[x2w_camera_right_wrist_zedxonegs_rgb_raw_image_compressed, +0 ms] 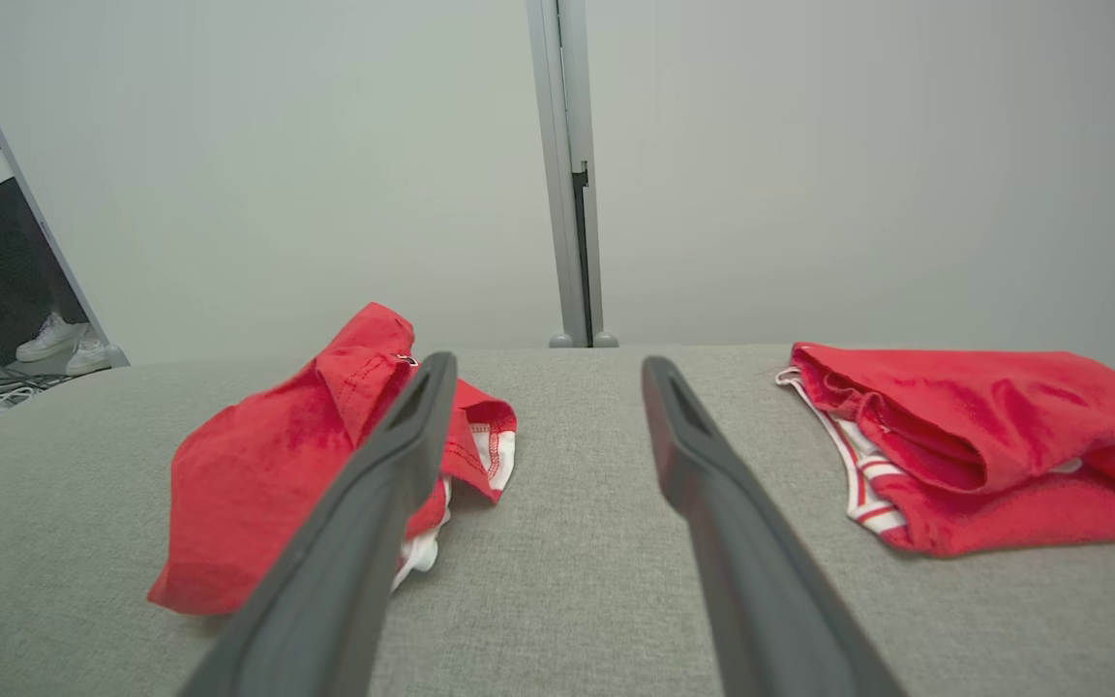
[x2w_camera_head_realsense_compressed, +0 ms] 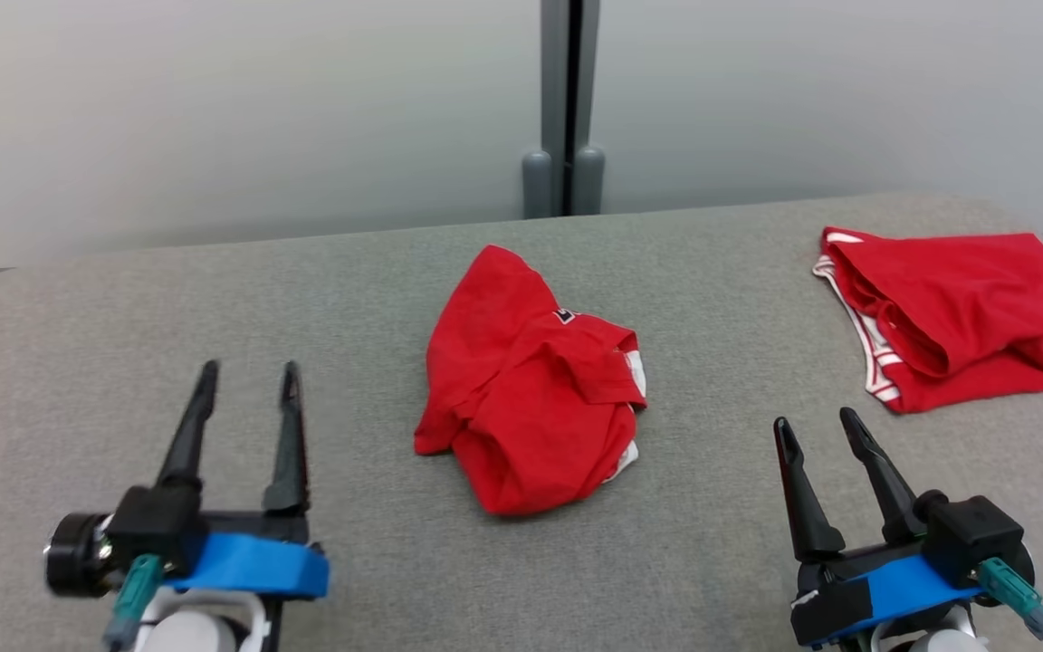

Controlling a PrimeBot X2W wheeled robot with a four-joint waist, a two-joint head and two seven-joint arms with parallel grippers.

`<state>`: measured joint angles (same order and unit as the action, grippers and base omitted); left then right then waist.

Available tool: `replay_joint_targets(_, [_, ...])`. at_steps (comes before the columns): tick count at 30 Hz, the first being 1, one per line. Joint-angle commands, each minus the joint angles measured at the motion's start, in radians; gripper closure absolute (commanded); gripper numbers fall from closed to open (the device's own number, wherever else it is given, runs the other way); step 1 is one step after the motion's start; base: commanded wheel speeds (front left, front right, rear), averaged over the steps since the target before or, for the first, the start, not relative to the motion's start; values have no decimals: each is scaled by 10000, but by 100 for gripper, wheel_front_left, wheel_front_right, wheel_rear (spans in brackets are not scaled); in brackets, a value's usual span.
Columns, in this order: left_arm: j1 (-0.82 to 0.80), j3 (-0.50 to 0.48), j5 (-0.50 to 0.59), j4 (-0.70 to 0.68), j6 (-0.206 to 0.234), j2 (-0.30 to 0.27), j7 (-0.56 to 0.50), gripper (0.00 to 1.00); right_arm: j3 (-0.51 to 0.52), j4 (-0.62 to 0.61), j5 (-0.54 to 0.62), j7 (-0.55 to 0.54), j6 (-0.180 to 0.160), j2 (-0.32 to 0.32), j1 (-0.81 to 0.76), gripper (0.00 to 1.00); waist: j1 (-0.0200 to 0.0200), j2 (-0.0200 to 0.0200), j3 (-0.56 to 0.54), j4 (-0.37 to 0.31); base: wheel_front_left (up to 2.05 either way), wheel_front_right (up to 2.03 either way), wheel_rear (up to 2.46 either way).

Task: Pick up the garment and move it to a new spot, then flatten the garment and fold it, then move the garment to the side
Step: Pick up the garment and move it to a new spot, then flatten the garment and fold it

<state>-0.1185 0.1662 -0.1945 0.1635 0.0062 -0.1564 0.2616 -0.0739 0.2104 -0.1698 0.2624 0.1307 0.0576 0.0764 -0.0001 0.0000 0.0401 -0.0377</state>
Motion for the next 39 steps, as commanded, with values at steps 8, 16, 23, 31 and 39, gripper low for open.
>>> replay_joint_targets(8, [1189, -1061, 455, -706, 55, 141, 42, 0, 248, 55, 31, 27, 1, -13, -332, 0, 1, 0, -259, 419, 0, 0, 0])
replay_joint_targets(16, [2003, -1837, 708, -959, -80, 544, 43, 0, 308, 143, 3, 27, 1, -34, -622, 0, 1, 0, -450, 564, 0, 0, 0])
replay_joint_targets(23, [2366, -2104, 910, -858, -266, 806, 43, 0, 406, 241, 34, 27, 1, -52, -858, 0, 1, 0, -557, 681, 0, 0, 0])
replay_joint_targets(31, [2293, -2410, 1028, -561, -544, 914, 43, 0, 349, 417, 39, 27, 1, -65, -905, 0, 1, 0, -602, 702, 0, 0, 0])
replay_joint_targets(39, [2316, -2465, 1155, -498, -573, 995, 43, 0, 354, 502, 64, 27, 1, -67, -834, 0, 1, 0, -626, 697, 0, 0, 0])
